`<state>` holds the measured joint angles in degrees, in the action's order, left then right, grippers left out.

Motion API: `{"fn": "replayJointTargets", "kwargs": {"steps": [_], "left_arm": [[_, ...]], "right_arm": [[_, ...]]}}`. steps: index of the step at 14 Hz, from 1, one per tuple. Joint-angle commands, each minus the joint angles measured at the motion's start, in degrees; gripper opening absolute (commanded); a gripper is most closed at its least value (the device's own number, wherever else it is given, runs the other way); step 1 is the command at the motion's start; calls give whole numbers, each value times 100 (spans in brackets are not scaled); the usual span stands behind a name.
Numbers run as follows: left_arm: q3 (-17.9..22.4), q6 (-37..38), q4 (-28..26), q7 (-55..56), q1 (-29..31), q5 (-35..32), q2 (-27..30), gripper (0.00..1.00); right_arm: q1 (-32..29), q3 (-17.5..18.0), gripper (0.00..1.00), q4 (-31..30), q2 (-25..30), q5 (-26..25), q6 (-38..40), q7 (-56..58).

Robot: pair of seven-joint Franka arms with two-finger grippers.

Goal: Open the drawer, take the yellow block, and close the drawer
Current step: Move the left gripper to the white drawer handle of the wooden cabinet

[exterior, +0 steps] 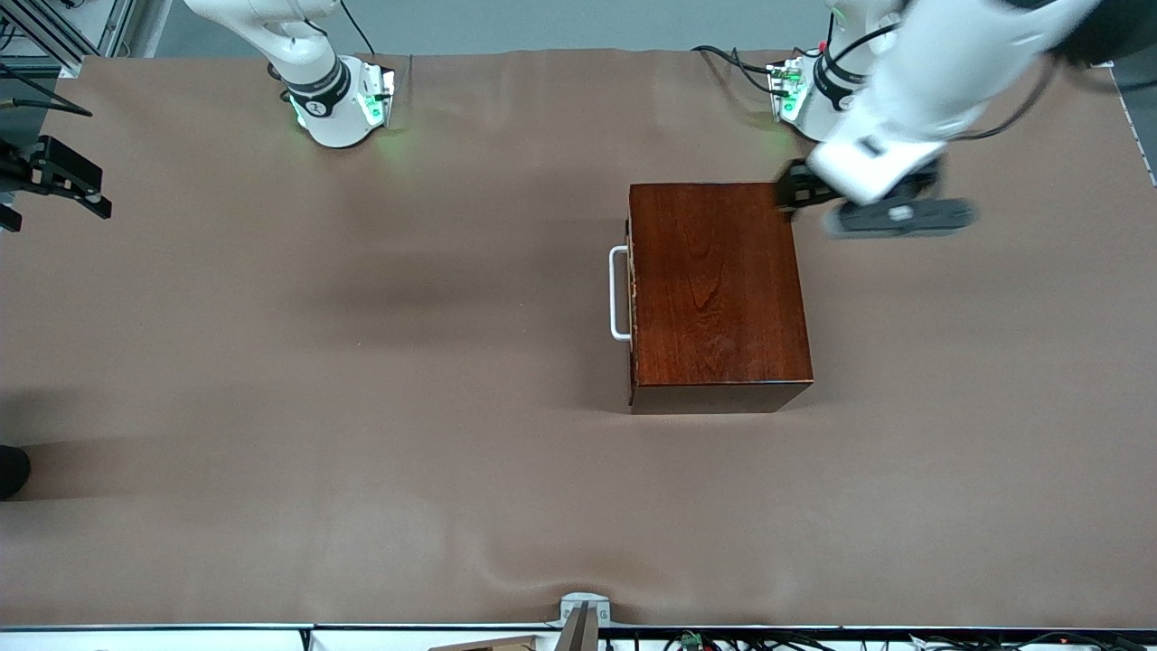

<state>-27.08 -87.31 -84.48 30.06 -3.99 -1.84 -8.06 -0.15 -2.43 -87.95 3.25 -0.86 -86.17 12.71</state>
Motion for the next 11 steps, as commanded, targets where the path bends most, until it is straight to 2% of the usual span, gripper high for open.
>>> {"fn": "replayJointTargets", "kwargs": {"steps": [1,3,5,9,11], "left_arm": [[-17,118,1071,569,-854,-621,-1107,100],[123,5,1441,1008,-1584,-1080,-1714,100],[509,-285,1635,1413,-2200,-1099,-2111,100],[2036,-585,2057,1906,-3930,-1099,-2822,100],[2443,-716,2268,2143,-4390,-1055,-3148,100]], "right_arm": [[-20,6,100,-47,88,51,-13,-85],[-20,6,100,-47,88,60,-13,-85],[-20,6,100,-47,88,69,-13,-85],[-20,6,100,-47,88,69,-13,-85],[-29,6,100,-47,88,69,-13,-85]]}}
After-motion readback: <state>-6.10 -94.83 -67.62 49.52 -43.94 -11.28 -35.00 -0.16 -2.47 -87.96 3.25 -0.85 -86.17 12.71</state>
